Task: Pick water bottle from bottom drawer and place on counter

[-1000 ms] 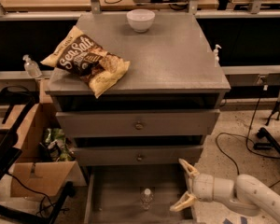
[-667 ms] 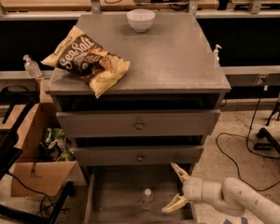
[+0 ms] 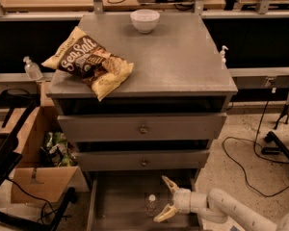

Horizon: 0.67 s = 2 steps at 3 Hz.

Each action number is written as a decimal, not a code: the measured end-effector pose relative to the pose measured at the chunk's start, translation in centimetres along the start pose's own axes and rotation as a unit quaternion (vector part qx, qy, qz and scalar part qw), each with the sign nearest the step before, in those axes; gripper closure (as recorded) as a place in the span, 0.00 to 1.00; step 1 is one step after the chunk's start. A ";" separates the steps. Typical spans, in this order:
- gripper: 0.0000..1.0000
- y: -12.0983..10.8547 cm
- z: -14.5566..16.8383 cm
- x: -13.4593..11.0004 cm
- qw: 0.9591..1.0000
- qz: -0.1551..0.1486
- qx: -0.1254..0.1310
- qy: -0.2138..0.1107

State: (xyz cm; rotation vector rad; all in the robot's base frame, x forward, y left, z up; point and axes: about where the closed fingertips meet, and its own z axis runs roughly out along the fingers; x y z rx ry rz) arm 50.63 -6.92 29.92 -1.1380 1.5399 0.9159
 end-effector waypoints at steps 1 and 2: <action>0.00 -0.7 2.0 2.0 1.000 -0.008 -0.019 0.004; 0.19 -0.3 3.6 3.7 0.999 -0.008 -0.038 0.012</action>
Offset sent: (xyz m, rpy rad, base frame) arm 0.0099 0.0326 -0.0688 -0.0390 0.0215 0.1124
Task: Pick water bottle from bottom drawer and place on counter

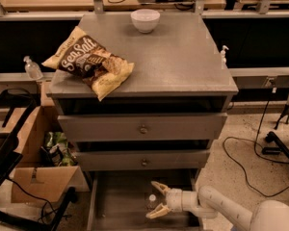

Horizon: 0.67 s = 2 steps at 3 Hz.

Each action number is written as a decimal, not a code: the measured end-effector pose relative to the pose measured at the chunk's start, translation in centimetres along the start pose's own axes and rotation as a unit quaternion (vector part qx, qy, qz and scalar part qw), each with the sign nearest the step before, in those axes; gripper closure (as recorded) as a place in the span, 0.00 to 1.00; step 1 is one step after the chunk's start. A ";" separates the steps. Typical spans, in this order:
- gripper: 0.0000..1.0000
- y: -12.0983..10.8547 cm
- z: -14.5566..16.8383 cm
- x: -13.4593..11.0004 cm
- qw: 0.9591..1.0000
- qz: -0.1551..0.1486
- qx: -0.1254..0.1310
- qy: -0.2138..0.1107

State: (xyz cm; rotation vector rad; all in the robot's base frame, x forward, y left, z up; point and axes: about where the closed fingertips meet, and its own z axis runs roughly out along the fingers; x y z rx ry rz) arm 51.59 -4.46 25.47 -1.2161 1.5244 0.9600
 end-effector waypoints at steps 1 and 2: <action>0.42 1.1 1.9 1.3 1.000 0.004 -0.018 0.001; 0.66 2.2 3.4 2.2 0.999 0.016 -0.044 0.006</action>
Offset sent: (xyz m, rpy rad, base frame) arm -0.0255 0.0432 -0.0436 -0.0070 0.0994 0.1260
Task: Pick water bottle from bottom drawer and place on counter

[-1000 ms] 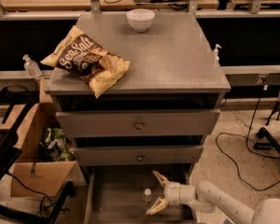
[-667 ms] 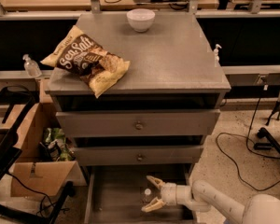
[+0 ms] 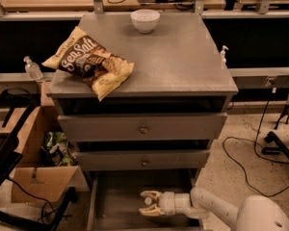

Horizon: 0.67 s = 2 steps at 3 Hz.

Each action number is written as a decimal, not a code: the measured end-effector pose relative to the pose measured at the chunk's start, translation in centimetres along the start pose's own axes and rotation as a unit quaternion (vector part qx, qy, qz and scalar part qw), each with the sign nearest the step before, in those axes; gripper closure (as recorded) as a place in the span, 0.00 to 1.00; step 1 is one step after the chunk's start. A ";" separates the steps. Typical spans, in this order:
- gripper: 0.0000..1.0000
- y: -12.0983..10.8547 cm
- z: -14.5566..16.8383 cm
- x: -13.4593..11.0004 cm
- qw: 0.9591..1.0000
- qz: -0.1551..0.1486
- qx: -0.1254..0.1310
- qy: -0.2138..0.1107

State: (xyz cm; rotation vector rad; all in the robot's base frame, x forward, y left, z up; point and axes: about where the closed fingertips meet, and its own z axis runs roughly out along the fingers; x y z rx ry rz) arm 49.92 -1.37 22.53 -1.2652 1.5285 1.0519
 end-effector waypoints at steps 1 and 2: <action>0.96 0.1 0.2 -0.1 1.000 0.001 -0.004 0.001; 1.00 0.1 0.2 -0.1 1.000 0.001 -0.004 0.001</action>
Offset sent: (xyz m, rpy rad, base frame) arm -0.0011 0.0025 -0.0002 0.0000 0.0048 0.0066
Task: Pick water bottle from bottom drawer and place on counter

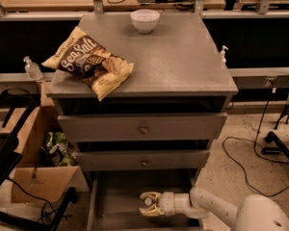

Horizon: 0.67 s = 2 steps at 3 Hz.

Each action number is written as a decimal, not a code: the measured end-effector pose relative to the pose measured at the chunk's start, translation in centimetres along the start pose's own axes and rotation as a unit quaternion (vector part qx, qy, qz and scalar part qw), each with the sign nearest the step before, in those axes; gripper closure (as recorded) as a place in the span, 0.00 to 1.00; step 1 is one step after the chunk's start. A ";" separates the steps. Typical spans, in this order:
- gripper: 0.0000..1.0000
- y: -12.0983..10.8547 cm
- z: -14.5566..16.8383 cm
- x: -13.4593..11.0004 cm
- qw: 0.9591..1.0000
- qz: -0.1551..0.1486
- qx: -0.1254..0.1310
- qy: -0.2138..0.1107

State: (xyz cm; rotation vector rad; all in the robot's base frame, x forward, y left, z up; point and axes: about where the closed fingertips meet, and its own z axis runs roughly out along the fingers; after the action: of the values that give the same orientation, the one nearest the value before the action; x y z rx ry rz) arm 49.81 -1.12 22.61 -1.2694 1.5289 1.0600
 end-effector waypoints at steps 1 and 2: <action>1.00 0.0 0.0 0.0 1.000 0.000 0.000 0.000; 1.00 0.0 0.0 0.0 1.000 0.000 0.000 0.000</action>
Offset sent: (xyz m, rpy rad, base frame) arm -0.0604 -0.1073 0.2178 0.0838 0.0426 -0.0118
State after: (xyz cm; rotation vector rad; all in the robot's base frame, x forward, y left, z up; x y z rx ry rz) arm 49.81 -1.12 22.66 -1.2694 1.5289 1.0600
